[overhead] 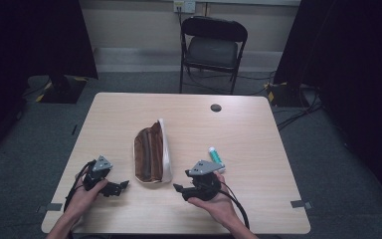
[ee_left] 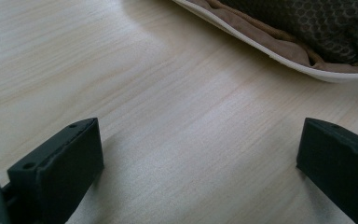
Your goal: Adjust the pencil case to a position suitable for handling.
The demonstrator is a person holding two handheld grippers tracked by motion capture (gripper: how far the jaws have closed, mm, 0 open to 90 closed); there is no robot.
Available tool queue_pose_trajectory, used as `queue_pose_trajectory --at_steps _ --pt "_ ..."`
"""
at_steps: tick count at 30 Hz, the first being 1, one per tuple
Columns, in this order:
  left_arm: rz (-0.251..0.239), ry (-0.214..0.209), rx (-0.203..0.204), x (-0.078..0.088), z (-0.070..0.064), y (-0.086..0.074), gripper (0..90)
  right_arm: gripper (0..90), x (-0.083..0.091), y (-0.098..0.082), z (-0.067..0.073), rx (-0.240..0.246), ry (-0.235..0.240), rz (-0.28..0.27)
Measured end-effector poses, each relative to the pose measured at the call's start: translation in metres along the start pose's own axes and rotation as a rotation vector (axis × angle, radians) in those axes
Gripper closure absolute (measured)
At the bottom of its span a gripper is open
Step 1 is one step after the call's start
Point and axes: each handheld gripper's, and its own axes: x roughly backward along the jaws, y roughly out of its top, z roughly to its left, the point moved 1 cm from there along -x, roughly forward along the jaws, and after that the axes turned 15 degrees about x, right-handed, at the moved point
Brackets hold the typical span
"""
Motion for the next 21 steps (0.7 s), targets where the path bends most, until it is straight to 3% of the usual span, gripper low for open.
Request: queue_pose_trajectory --at_steps 9,21 --pt "-0.001 0.000 -0.002 0.000 0.000 0.000 0.0 30.0 -0.023 0.018 0.006 0.006 0.016 -0.014" --pt "-0.003 -0.001 0.002 0.000 0.000 0.000 0.0 31.1 -0.053 0.031 0.002 -0.009 -0.018 -0.002"
